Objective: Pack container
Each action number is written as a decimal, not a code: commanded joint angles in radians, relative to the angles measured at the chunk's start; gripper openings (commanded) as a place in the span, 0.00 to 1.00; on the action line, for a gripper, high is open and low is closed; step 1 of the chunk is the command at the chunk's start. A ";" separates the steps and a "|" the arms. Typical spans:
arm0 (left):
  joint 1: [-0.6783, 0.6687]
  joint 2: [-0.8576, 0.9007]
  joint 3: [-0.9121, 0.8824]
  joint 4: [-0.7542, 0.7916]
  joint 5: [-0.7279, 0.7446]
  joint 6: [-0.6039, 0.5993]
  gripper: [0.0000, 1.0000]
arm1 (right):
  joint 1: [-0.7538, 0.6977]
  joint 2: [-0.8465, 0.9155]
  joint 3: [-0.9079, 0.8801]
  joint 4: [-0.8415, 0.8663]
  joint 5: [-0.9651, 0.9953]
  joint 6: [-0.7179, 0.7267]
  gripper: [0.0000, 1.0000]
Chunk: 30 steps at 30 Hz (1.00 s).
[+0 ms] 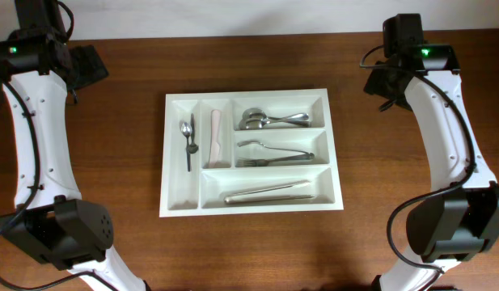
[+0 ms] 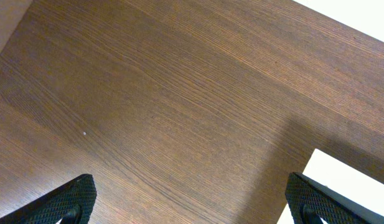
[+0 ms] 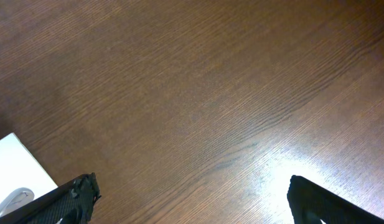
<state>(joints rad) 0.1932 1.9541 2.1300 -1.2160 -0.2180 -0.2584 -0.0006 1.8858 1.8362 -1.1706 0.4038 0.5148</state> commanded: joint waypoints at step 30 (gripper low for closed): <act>0.001 -0.005 0.008 -0.001 -0.008 -0.003 0.99 | -0.006 -1.215 -1.196 0.517 -0.079 -0.085 0.99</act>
<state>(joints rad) 0.1932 1.9541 2.1300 -1.2160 -0.2184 -0.2581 -0.0006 0.7563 0.7322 -0.7109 0.3496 0.4995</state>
